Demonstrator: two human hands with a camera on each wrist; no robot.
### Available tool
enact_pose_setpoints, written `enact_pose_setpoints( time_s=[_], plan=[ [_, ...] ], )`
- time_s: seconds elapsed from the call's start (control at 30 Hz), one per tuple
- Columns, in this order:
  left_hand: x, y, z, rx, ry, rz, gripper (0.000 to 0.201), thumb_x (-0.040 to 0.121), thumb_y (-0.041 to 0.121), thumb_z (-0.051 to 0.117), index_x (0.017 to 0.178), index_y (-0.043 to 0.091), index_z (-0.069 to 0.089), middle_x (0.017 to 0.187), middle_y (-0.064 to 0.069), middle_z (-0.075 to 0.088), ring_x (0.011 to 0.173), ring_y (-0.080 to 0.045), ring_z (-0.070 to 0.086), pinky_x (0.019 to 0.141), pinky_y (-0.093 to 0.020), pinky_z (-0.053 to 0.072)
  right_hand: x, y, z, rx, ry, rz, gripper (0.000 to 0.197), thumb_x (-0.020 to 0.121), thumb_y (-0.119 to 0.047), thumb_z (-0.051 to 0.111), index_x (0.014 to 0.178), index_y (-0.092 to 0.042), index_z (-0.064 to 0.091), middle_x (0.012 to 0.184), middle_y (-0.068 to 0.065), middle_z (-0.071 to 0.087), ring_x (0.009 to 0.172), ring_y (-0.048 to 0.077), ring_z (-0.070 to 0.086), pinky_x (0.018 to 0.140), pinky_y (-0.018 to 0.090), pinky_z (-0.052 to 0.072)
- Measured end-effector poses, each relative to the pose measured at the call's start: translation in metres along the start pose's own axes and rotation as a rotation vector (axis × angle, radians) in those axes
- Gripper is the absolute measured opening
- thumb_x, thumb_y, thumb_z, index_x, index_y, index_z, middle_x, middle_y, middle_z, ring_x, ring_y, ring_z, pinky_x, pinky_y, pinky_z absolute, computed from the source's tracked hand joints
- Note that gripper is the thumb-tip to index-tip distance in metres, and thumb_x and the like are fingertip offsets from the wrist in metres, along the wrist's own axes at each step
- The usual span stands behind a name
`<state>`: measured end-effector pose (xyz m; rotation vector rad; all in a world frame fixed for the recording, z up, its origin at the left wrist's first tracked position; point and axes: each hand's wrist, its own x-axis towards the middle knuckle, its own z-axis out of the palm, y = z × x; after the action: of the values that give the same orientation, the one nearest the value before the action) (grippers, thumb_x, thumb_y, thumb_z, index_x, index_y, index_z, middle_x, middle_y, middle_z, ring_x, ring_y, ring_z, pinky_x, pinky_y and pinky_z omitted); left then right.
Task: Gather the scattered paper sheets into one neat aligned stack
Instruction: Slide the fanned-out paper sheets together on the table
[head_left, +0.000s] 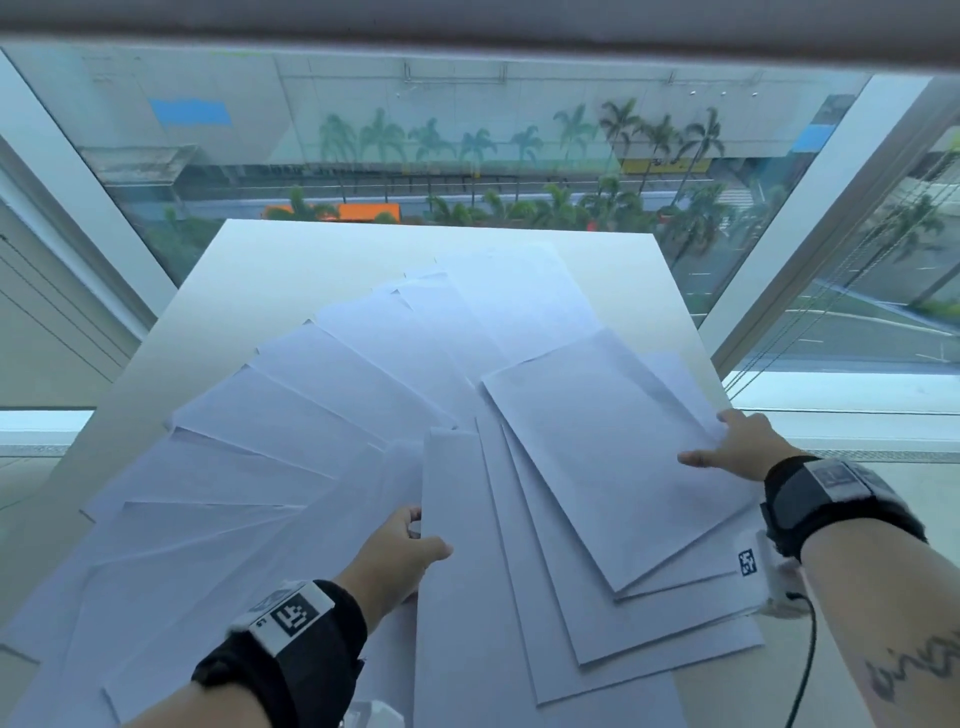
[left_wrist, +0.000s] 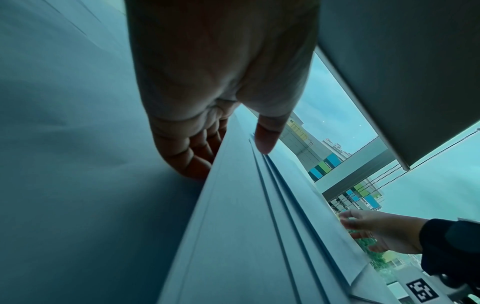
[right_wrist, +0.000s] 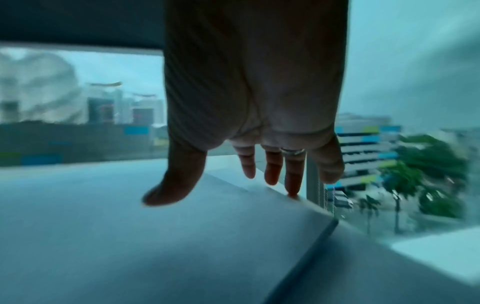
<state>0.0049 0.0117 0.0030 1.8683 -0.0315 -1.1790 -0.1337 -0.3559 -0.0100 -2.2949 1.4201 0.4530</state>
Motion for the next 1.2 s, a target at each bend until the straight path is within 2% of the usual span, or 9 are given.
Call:
enact_pose_setpoints(
  time_s=[0.2,0.33,0.4,0.5,0.67,0.9,1.03,1.13,1.2],
  plan=[
    [-0.006,-0.005,-0.004,-0.017,-0.037,-0.051,0.035,0.087,0.007,0.054,0.118,0.021,0.043,0.100,-0.009,0.065,0.086,-0.026,0.056,0.080,-0.041,0.056,-0.015,-0.015,0.016,0.154,0.001,-0.010,0.055,0.074,-0.053,0.068,0.108,-0.012,0.054,0.123,0.016,0.051,0.109,0.030,0.050,0.094,0.039,0.042],
    [-0.008,-0.010,-0.010,0.003,-0.058,-0.066,0.053,0.086,0.011,0.057,0.133,0.022,0.035,0.093,-0.012,0.049,0.084,-0.024,0.050,0.073,-0.032,0.050,-0.019,-0.017,0.025,0.319,0.036,-0.007,0.061,0.079,-0.042,0.067,0.125,-0.007,0.048,0.124,0.015,0.053,0.115,0.031,0.051,0.095,0.039,0.040],
    [-0.011,-0.010,-0.012,0.013,-0.064,-0.079,0.062,0.083,0.015,0.060,0.138,0.024,0.031,0.096,-0.014,0.053,0.083,-0.024,0.054,0.076,-0.033,0.051,-0.025,-0.020,0.028,0.355,0.051,0.064,0.041,0.080,-0.045,0.065,0.099,-0.009,0.057,0.096,0.014,0.056,0.088,0.028,0.057,0.078,0.038,0.042],
    [-0.017,-0.009,-0.013,0.038,-0.079,-0.088,0.076,0.075,0.025,0.062,0.142,0.029,0.026,0.123,-0.017,0.056,0.101,-0.029,0.061,0.081,-0.036,0.055,-0.036,-0.029,0.033,0.414,-0.102,0.116,0.044,0.084,-0.042,0.060,0.061,-0.014,0.035,0.060,0.003,0.035,0.053,0.015,0.033,0.051,0.025,0.026],
    [-0.019,-0.008,-0.013,0.061,-0.112,-0.070,0.080,0.071,0.029,0.061,0.143,0.029,0.026,0.130,-0.009,0.052,0.109,-0.026,0.058,0.077,-0.033,0.054,-0.052,-0.042,0.043,0.418,-0.078,0.081,0.038,0.082,-0.038,0.063,0.067,-0.019,0.034,0.069,0.001,0.033,0.067,0.020,0.040,0.060,0.028,0.032],
    [-0.018,-0.010,-0.019,0.120,-0.156,-0.046,0.082,0.066,0.034,0.062,0.141,0.039,0.029,0.128,0.000,0.056,0.116,-0.023,0.055,0.098,-0.044,0.049,-0.075,-0.056,0.063,0.509,-0.095,0.075,0.032,0.083,-0.035,0.060,0.090,-0.010,0.041,0.071,0.000,0.035,0.071,0.021,0.039,0.072,0.031,0.038],
    [-0.020,-0.008,-0.017,0.171,-0.194,0.008,0.063,0.087,0.020,0.057,0.141,0.036,0.028,0.101,0.007,0.060,0.092,-0.010,0.057,0.075,-0.021,0.048,-0.088,-0.063,0.074,0.615,-0.148,0.143,0.031,0.083,-0.035,0.061,0.098,-0.012,0.046,0.069,-0.001,0.038,0.062,0.017,0.040,0.061,0.027,0.041],
    [-0.025,-0.007,-0.017,0.228,-0.212,0.004,0.058,0.090,0.022,0.053,0.141,0.035,0.030,0.098,0.005,0.054,0.088,-0.013,0.051,0.070,-0.022,0.042,-0.094,-0.066,0.082,0.553,-0.064,0.159,0.047,0.081,-0.035,0.063,0.116,-0.006,0.052,0.095,0.011,0.053,0.093,0.030,0.055,0.074,0.032,0.039],
    [-0.026,-0.008,-0.018,0.229,-0.219,0.002,0.060,0.091,0.018,0.052,0.145,0.027,0.027,0.086,0.006,0.051,0.074,-0.011,0.048,0.060,-0.018,0.039,-0.100,-0.068,0.085,0.500,-0.062,0.150,0.034,0.081,-0.029,0.063,0.103,-0.004,0.054,0.087,0.011,0.052,0.089,0.029,0.053,0.072,0.031,0.038]
  ],
)
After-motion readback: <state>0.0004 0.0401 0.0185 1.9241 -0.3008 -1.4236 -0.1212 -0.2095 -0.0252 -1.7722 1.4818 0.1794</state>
